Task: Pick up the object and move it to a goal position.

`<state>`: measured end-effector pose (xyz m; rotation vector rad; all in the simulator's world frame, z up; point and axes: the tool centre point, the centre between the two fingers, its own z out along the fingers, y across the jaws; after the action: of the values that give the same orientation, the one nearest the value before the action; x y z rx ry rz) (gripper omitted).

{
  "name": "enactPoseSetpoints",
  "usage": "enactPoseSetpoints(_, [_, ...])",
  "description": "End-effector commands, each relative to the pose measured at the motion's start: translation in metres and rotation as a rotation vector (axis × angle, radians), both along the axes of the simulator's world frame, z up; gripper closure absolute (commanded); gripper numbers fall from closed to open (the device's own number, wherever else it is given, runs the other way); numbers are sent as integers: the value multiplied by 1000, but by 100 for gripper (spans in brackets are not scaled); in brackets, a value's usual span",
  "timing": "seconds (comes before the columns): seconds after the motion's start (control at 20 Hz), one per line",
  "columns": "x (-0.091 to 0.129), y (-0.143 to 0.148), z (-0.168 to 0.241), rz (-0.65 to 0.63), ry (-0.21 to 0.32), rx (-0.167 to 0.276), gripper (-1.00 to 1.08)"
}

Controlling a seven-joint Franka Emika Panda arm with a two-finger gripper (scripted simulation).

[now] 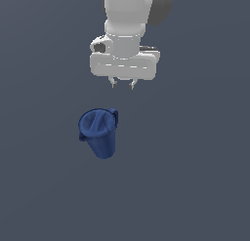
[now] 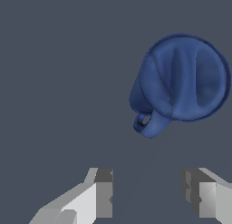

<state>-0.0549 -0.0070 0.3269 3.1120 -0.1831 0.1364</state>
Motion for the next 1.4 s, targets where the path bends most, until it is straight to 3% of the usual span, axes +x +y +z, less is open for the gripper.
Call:
enactPoseSetpoints(0.0, [1,-3,-6,-42,-9,-5,-20])
enactPoseSetpoints(0.7, [7,-19,-46,-346,-90,-24,-20])
enactPoseSetpoints(1.35, [7,-27,-83,-615,-174,-4,-20])
